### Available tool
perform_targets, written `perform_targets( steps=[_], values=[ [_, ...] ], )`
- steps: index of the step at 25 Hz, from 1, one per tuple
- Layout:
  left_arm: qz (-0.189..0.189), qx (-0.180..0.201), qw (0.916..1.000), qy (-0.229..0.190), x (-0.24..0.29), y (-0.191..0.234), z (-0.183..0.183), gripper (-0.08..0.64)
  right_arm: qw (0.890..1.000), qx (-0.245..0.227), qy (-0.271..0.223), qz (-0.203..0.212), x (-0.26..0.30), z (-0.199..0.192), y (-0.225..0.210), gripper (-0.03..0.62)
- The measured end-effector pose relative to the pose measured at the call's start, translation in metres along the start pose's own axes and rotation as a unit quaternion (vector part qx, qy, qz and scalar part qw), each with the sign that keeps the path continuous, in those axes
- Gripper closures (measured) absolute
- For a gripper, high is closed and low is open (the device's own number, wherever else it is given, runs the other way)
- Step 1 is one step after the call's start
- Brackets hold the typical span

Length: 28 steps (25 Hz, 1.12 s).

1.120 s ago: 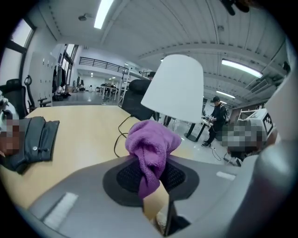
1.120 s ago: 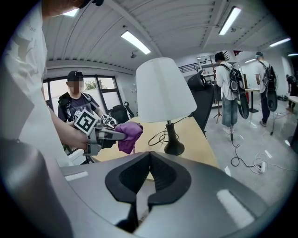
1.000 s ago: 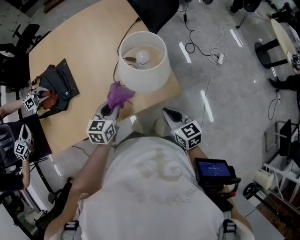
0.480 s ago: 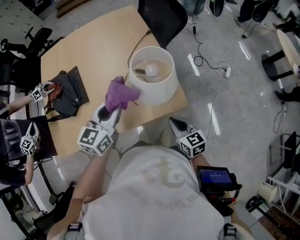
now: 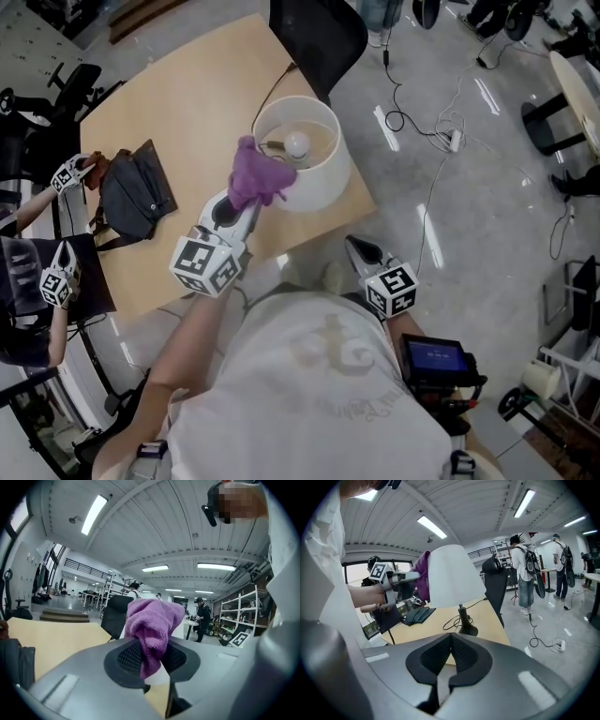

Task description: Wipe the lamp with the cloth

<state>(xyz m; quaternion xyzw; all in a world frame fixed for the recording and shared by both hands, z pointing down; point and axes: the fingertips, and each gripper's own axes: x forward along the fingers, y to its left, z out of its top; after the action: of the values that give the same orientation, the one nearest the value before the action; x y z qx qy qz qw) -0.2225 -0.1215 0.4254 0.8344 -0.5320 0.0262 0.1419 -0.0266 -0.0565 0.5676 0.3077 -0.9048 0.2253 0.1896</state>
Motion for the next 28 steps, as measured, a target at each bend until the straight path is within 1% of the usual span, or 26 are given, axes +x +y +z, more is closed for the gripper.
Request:
perform_targets(
  steps=[5,11,13,14,15,17,20,24,26,28],
  values=[
    [0.018,-0.013,0.9982,0.055,-0.005,0.012,-0.045,0.483,1.000,0.002,0.000,0.000,0.002,-0.001,-0.002,0.578],
    [0.034,-0.033,0.9926,0.112,-0.008,0.024,-0.094,0.482,1.000,-0.002,0.002,0.004,0.006,0.000,0.000,0.578],
    [0.044,-0.037,0.9911,0.120,-0.012,0.030,-0.100,0.483,1.000,-0.005,0.001,0.004,0.006,0.003,0.000,0.578],
    [0.048,-0.038,0.9913,0.117,-0.014,0.033,-0.099,0.483,1.000,-0.006,0.000,0.004,0.006,0.004,0.000,0.578],
    [0.051,-0.039,0.9922,0.107,-0.017,0.036,-0.093,0.483,1.000,-0.006,-0.001,0.003,0.006,0.004,-0.001,0.578],
    [0.048,-0.031,0.9956,0.073,-0.022,0.038,-0.070,0.486,1.000,-0.005,-0.001,0.001,0.004,0.004,-0.002,0.578],
    [0.031,-0.002,0.9992,0.024,-0.027,0.040,-0.027,0.486,1.000,-0.004,0.000,-0.005,0.003,0.002,0.001,0.578],
    [0.006,0.036,0.9992,-0.018,-0.022,0.052,0.023,0.486,1.000,-0.007,-0.003,-0.008,0.005,0.002,0.012,0.578],
    [-0.006,0.041,0.9985,-0.036,-0.018,0.059,0.044,0.486,1.000,-0.008,-0.006,-0.010,0.006,0.003,0.017,0.578],
    [-0.022,0.037,0.9982,-0.042,-0.014,0.066,0.057,0.485,1.000,-0.009,-0.008,-0.014,0.006,0.005,0.023,0.578]
  ],
)
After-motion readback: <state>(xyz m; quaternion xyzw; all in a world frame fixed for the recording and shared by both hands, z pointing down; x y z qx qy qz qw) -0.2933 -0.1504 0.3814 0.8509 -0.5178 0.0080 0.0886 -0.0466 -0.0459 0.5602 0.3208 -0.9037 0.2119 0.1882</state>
